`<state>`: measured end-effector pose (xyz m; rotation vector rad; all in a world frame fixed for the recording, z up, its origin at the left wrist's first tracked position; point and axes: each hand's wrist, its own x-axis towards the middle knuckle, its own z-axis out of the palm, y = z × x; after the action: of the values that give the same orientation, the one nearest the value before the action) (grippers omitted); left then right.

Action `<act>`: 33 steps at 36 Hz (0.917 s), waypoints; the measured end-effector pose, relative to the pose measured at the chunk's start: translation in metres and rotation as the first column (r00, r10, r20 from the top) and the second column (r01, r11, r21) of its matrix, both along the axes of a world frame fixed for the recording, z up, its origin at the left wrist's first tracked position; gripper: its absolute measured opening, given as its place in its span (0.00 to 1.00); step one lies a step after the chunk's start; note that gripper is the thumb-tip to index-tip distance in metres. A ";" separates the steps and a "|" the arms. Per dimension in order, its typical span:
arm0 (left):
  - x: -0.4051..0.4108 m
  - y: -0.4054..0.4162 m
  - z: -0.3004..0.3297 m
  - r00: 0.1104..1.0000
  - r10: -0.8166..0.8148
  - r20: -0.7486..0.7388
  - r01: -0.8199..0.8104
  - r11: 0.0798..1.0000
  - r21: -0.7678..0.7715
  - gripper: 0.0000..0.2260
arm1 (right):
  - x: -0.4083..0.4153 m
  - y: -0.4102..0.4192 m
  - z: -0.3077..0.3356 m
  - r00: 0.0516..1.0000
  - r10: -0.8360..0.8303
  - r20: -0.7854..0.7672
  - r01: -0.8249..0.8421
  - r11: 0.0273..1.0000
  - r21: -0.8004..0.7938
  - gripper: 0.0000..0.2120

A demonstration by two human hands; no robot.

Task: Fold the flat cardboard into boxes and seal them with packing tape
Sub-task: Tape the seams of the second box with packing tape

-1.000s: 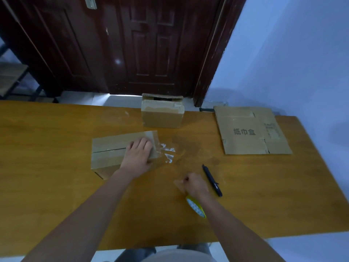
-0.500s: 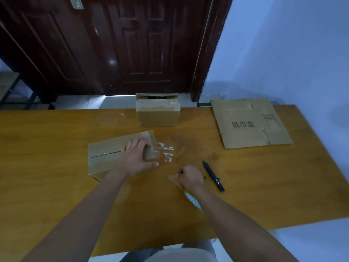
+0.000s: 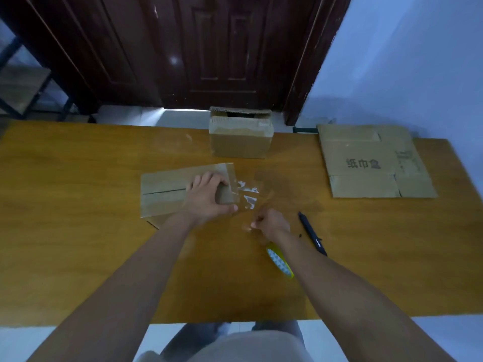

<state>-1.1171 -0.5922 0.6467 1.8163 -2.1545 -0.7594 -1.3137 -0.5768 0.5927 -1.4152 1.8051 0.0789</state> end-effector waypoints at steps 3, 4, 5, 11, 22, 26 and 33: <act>0.001 0.000 0.001 1.000 -0.012 0.004 0.012 1.000 0.015 0.40 | 0.001 -0.001 0.000 0.999 0.025 0.020 -0.026 0.999 0.029 0.03; 0.001 0.000 0.001 1.000 -0.014 0.002 0.014 1.000 0.016 0.40 | 0.002 -0.001 0.000 0.999 0.038 0.010 -0.038 0.999 0.027 0.03; 0.001 0.000 0.001 1.000 -0.015 -0.001 0.015 1.000 0.016 0.40 | 0.003 -0.002 0.000 0.999 0.052 -0.002 -0.052 0.998 0.027 0.03; 0.002 0.000 0.001 1.000 -0.012 -0.024 0.012 1.000 0.010 0.40 | 0.011 0.000 -0.002 0.982 0.159 -0.103 -0.157 0.987 0.022 0.09; 0.001 0.000 0.002 1.000 -0.011 -0.020 0.011 0.999 0.040 0.33 | 0.026 0.005 -0.008 0.920 0.227 -0.320 -0.251 0.967 -0.036 0.29; 0.000 0.000 0.002 1.000 -0.019 -0.016 0.019 0.999 0.038 0.30 | 0.033 0.008 -0.010 0.807 0.346 -0.479 -0.384 0.923 0.021 0.30; 0.001 0.001 0.009 0.999 -0.039 -0.001 0.039 0.996 0.078 0.26 | 0.032 0.004 0.012 0.846 0.266 -0.462 -0.362 0.923 -0.132 0.25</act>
<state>-1.1159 -0.5910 0.6556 1.8161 -2.1962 -0.8631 -1.2821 -0.5729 0.6047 -1.9692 1.9568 0.4156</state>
